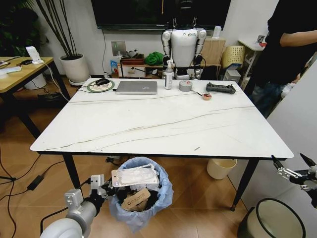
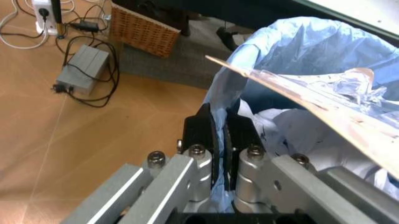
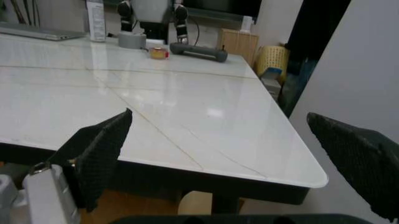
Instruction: Pick up the trash bin and place the trash from the table into it.
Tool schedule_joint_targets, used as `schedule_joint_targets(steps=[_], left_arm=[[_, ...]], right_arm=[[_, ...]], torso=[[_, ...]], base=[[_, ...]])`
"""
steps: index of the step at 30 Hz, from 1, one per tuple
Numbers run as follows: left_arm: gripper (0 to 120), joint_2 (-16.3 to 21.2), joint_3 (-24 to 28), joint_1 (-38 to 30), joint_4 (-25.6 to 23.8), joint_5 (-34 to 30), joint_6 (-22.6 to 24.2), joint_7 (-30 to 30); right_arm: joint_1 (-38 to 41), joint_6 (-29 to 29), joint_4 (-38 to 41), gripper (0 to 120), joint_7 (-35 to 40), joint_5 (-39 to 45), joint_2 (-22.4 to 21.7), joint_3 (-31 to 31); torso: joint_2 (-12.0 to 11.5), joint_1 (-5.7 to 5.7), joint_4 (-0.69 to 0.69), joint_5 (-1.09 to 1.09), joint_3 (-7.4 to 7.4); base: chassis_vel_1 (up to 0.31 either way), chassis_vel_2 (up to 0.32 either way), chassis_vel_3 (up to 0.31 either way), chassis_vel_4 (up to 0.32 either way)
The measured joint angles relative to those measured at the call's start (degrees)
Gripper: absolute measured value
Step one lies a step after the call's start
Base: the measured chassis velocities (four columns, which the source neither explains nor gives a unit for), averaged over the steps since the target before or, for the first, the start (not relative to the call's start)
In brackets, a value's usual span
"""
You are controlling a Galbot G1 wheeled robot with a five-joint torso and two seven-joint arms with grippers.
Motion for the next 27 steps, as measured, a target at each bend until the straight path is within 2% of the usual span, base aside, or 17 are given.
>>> schedule_joint_targets(steps=[27], left_arm=[[0, -1.2, 0.2, -0.6, 1.0, 0.0, 0.0, 0.1]], right_arm=[[0.0, 0.0, 0.0, 100, 0.0, 0.0, 0.0, 0.0]], torso=[[-8.0, -3.5, 0.0, 0.0, -4.45]], base=[[0.0, 0.0, 0.0, 0.0]])
